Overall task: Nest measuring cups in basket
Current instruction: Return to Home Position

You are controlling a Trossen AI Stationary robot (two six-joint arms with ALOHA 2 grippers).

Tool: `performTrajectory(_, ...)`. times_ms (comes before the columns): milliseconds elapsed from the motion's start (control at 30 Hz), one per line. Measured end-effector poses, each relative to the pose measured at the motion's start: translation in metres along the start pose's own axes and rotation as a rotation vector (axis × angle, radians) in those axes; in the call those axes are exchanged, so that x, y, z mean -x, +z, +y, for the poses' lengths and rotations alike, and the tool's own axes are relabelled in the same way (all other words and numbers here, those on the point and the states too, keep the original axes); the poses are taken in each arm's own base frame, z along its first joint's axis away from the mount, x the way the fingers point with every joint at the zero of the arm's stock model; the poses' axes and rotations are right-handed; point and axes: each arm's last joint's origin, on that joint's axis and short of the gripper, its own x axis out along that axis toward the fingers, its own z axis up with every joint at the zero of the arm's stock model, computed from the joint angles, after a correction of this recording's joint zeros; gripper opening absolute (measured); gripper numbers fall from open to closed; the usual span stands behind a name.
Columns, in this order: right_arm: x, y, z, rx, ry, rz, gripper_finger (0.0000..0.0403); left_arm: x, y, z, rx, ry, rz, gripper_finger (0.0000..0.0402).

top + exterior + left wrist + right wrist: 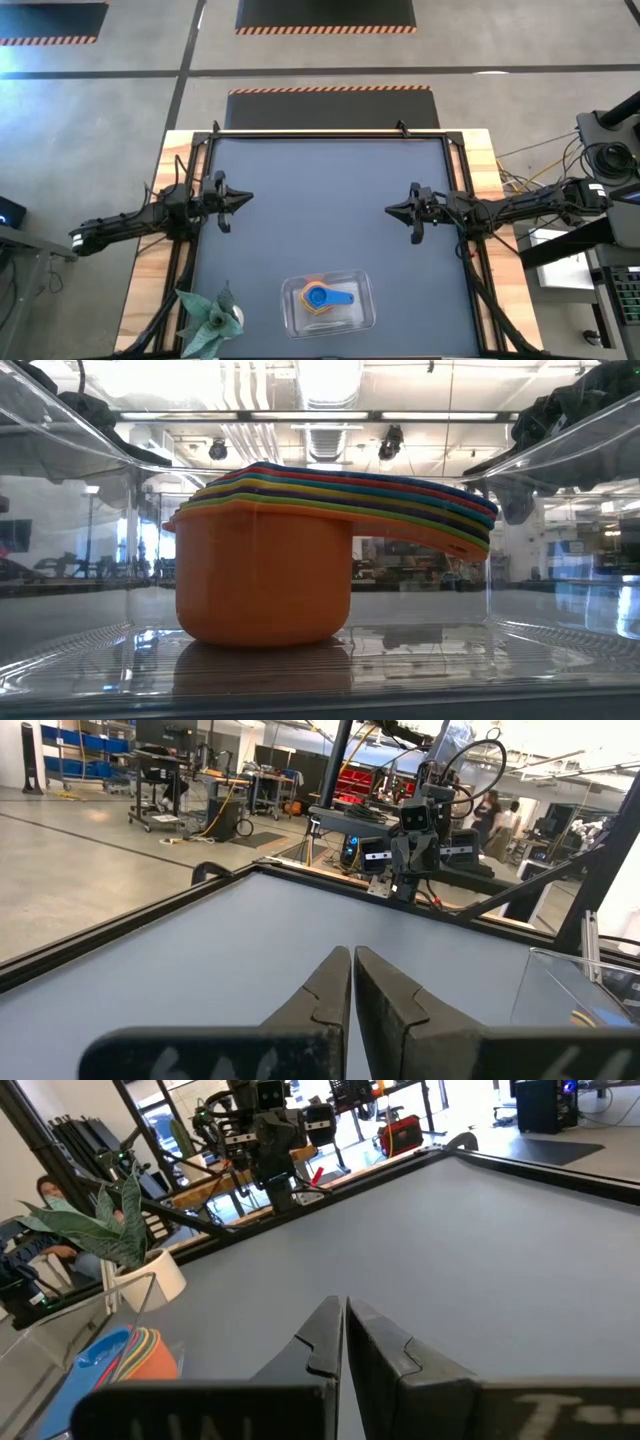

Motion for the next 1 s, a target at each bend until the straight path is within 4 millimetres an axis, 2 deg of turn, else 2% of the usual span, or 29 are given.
performTrajectory(333,0.007,0.006,0.002,-0.002,0.011,-0.031,0.0009,0.0,0.0,0.0,0.0,0.0,0.0,0.0)
performTrajectory(667,0.036,0.024,0.006,-0.01,0.065,-0.186,0.0009,0.0,0.0,0.0,0.0,0.0,0.0,0.0)
performTrajectory(833,0.047,0.009,0.0,-0.003,0.018,-0.052,0.0009,0.0,0.0,0.0,0.0,0.0,0.0,0.0)
performTrajectory(1000,0.052,0.011,0.003,-0.003,0.071,-0.051,0.0009,0.0,0.0,0.0,0.0,0.002,0.001,0.0)
